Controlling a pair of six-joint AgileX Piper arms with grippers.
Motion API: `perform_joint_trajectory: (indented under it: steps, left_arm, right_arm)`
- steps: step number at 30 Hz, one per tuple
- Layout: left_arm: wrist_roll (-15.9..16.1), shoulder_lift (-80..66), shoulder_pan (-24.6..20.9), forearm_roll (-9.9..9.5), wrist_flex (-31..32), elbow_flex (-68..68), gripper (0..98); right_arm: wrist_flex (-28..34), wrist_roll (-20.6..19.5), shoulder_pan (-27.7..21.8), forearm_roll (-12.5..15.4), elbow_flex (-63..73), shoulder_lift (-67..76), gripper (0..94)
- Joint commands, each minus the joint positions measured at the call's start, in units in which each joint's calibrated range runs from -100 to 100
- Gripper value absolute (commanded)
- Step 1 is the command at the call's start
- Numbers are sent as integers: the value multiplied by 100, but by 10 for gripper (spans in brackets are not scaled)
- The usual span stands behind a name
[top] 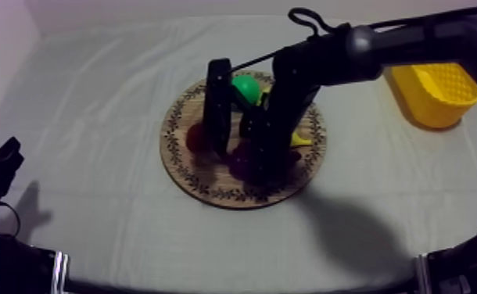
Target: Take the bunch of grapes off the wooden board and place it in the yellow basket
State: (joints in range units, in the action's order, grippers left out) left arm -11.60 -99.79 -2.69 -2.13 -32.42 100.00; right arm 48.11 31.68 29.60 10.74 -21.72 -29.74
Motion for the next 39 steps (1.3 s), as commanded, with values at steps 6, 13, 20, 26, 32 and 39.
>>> perform_joint_trajectory:
  steps: [6, 13, 20, 26, 32, 39]
  left_arm:
    - [0, 5, -3, 1, 1, 0, 1]
    - [0, 5, -3, 1, 1, 0, 1]
    - [0, 5, -3, 1, 1, 0, 1]
    - [0, 5, -3, 1, 1, 0, 1]
    - [0, 5, -3, 1, 1, 0, 1]
    - [0, 5, -3, 1, 1, 0, 1]
  right_arm:
    - [54, 105, -45, 48, -159, 291, 372]
    - [766, 103, -311, 177, -213, 1429, 334]
    - [1406, -57, -1012, 276, 241, 2315, 354]
    - [1659, -97, -1874, 352, 829, 2476, 370]
    - [1531, -115, -2688, 346, 1194, 2358, 376]
    - [1163, -189, -3417, 281, 1400, 2011, 379]
